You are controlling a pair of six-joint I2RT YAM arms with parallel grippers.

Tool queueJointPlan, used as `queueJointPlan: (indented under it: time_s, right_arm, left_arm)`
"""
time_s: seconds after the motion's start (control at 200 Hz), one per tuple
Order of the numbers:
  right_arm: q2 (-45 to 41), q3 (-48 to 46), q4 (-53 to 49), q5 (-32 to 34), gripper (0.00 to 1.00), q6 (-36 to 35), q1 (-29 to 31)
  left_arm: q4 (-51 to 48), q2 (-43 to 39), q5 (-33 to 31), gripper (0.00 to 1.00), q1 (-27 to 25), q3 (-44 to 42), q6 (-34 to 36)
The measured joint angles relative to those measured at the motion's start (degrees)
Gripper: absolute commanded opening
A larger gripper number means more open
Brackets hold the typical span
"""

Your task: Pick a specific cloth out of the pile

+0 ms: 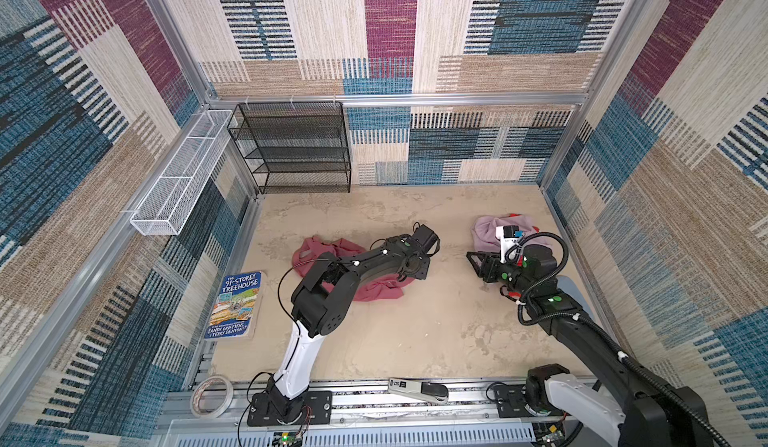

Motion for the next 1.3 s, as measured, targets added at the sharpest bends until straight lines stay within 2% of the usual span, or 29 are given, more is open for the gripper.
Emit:
queueJointPlan:
  time_s: [0.34,0.456,0.736,1.297]
  right_arm:
    - [-0.9,-0.4,0.3,-0.4,0.47,0.0,-0.1]
    - [-1.5,-0.4,0.3,-0.4,0.46,0.0,-0.1]
    - [-2.1,-0.8,-0.1,-0.3,0.47,0.0,-0.2]
    - [-0.8,1.4,-0.4,-0.4,0.47,0.0,-0.3]
  left_arm:
    - [-0.8,1.7,-0.5,0.16,0.0,1.4,0.0]
    - [-0.8,1.7,-0.9,0.00,0.0,1.3,0.0]
    - [-1.5,-0.5,-0.9,0.00,0.0,0.6,0.2]
    - [-1.2,-16.2,-3.0,0.00,0.7,-1.5,1.3]
